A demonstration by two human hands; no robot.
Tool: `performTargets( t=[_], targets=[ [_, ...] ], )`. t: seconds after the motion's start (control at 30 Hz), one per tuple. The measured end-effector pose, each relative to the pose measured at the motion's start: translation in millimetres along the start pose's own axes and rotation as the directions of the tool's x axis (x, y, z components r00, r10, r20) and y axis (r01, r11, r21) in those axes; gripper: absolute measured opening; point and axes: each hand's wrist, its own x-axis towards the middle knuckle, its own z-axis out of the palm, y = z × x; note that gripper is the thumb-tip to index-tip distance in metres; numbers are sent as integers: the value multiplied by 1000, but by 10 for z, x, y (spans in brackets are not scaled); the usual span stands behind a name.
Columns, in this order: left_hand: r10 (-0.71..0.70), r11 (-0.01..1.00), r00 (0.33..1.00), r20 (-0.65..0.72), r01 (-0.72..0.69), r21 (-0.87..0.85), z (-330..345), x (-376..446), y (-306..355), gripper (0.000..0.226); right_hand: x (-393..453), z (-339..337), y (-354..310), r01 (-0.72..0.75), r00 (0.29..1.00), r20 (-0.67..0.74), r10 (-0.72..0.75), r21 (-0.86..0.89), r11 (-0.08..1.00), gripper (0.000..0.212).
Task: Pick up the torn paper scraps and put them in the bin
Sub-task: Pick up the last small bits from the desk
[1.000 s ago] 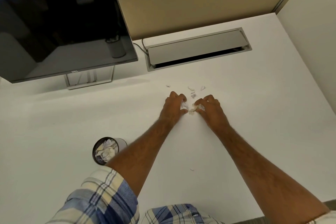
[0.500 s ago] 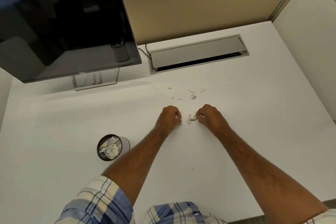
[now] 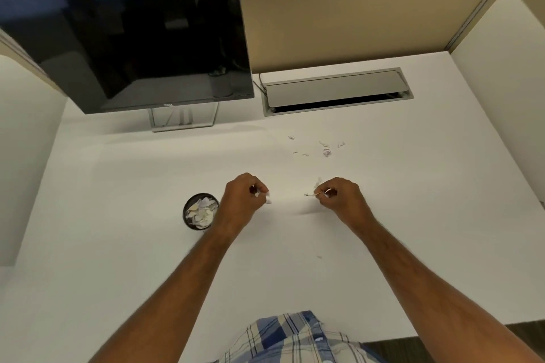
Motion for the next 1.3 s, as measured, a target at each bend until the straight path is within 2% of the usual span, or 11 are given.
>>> performTargets(
  t=[0.3, 0.4, 0.53, 0.6, 0.7, 0.9, 1.0, 1.1, 1.17, 1.3],
  targets=[
    [-79, 997, 972, -219, 79, -5, -850, -474, -557, 21, -216, 461, -733, 155, 975, 146, -165, 78, 985, 13],
    [-91, 995, 976, -196, 95, 10, -942, -537, -727, 16, -255, 650, -957, 214, 955, 193, -226, 78, 974, 13],
    [-170, 979, 973, -153, 148, -142, -970, -655, -823, 24, -262, 894, -1305, 302, 911, 273, -308, 64, 951, 10],
    [-178, 972, 968, -177, 145, -182, -1014, -690, -852, 27, -247, 1016, -1478, 346, 887, 317, -336, 26, 938, 10],
    [-150, 981, 966, -212, 118, -156, -1052, -695, -857, 18, -196, 1139, -1671, 410, 857, 369, -360, -66, 910, 13],
    [-129, 986, 962, -239, 99, -134, -1189, -752, -934, 14, -98, 1437, -2003, 536, 792, 491, -362, -275, 798, 19],
    [-128, 985, 958, -256, 92, -148, -1200, -789, -955, 15, -62, 1555, -2015, 556, 782, 512, -355, -316, 769, 17],
    [-131, 981, 964, -231, 92, -173, -1181, -837, -951, 5, -55, 1603, -2004, 580, 767, 528, -365, -325, 747, 15],
    [-87, 993, 981, -174, 71, -95, -1143, -868, -966, 6, -87, 1599, -1979, 605, 747, 529, -402, -291, 741, 12],
    [73, 976, 988, -134, -44, 211, -1025, -870, -1035, 6, -184, 1585, -1956, 608, 740, 514, -434, -236, 758, 20]
  ],
)
